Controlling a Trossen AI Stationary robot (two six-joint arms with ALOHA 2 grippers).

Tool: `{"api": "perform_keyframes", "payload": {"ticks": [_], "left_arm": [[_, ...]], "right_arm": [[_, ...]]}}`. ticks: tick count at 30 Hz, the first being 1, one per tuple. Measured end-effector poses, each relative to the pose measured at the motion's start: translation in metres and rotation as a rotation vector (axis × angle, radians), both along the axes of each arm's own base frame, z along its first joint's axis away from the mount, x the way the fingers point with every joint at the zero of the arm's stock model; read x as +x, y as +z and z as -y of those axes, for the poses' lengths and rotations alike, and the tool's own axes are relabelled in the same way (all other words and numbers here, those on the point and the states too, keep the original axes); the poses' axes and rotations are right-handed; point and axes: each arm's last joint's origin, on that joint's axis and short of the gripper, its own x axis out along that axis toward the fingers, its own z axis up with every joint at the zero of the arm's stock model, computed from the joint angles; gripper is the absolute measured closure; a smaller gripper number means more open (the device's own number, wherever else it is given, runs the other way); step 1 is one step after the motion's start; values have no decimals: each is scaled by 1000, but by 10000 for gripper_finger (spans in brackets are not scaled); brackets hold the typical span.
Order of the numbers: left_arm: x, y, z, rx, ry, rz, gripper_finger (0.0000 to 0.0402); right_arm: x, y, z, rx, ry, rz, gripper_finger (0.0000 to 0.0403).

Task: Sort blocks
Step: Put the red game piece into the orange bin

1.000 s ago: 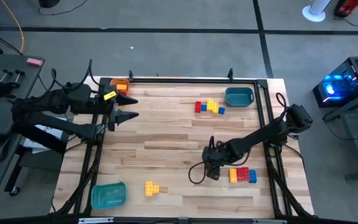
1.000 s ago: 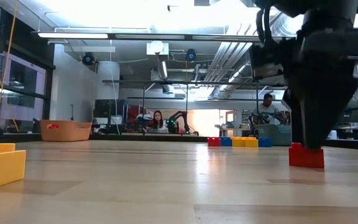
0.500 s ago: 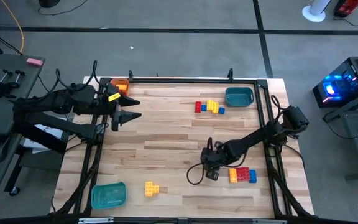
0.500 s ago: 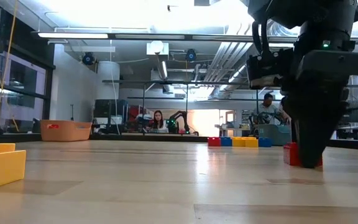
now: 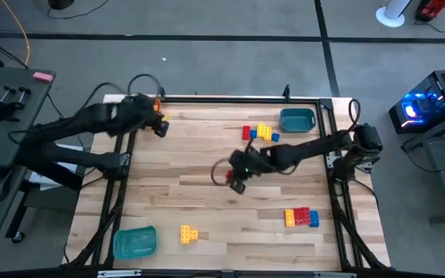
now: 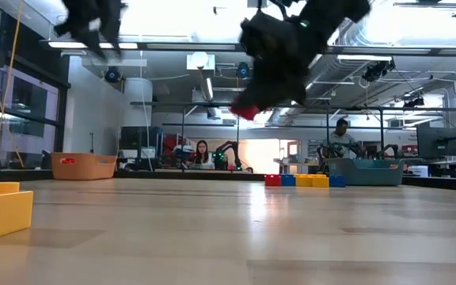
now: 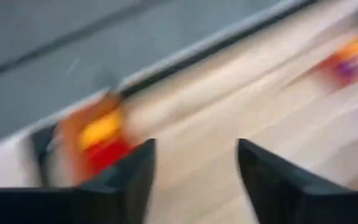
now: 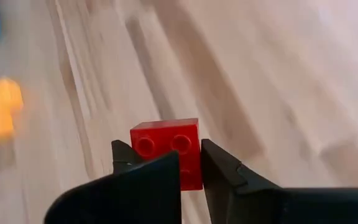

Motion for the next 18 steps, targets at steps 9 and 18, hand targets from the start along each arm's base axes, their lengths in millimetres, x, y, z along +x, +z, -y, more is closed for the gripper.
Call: {"api": "perform_keyframes", "payload": {"ticks": [9,18], "left_arm": [[17,-47,-106,-53,228,-227,397],[19,-119,-156,-309,280,-475,401]], "right_arm": [[18,45,9,-48,50,130,402],[19,68,-14,-44,117,155,402]]}}
